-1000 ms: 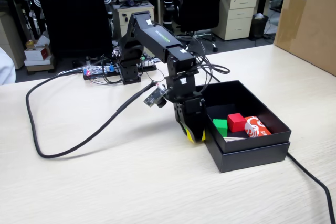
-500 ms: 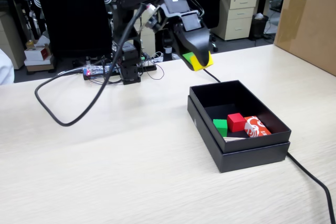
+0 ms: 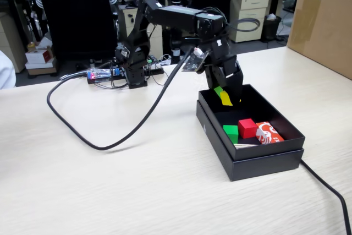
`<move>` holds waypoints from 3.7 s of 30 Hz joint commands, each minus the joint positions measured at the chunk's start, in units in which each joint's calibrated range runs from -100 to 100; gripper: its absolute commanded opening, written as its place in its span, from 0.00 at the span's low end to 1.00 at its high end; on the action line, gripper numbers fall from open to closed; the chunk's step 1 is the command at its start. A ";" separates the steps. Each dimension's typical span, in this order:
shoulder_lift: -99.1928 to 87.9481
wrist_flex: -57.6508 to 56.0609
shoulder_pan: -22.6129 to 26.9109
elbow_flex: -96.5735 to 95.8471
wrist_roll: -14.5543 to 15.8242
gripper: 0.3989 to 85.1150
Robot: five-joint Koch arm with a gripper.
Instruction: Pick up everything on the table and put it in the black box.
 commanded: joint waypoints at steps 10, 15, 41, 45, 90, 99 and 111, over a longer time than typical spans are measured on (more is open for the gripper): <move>4.01 0.64 0.10 -4.11 -0.05 0.15; 3.89 1.07 0.10 -5.83 -0.20 0.32; -62.89 3.49 -12.21 -21.88 -2.69 0.56; -76.89 3.49 -14.11 -33.94 -2.49 0.57; -101.10 56.97 -18.71 -121.07 -10.11 0.57; -101.10 57.05 -18.66 -120.97 -10.11 0.57; -101.10 56.97 -18.66 -120.97 -10.11 0.57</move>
